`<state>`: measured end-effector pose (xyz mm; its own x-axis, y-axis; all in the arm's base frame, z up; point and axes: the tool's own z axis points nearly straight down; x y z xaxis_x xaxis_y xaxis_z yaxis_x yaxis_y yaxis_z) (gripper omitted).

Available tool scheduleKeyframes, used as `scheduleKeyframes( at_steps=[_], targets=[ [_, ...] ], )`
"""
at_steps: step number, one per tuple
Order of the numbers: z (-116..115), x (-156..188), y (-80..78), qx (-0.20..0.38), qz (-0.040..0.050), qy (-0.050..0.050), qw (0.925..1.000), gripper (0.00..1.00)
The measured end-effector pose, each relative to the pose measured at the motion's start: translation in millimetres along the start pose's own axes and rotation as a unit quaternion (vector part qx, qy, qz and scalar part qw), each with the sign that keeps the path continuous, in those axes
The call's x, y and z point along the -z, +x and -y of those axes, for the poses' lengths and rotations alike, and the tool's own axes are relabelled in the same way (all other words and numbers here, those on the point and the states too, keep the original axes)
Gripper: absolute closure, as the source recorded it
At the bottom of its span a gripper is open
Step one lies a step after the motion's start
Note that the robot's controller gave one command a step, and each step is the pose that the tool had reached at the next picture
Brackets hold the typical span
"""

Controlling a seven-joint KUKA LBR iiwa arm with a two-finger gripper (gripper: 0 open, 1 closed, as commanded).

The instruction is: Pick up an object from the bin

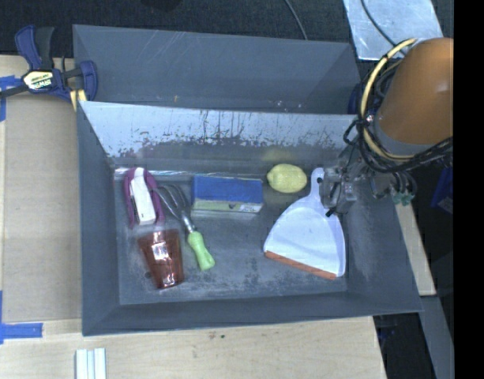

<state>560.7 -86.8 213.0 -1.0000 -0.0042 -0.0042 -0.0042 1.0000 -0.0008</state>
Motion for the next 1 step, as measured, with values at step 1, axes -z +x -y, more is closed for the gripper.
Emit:
scheduleKeyframes(
  at_steps=[1],
  targets=[
    [-16.3, -46.5, -44.2, -0.124, 0.0045, 0.0, 0.9922, 1.0]
  ],
)
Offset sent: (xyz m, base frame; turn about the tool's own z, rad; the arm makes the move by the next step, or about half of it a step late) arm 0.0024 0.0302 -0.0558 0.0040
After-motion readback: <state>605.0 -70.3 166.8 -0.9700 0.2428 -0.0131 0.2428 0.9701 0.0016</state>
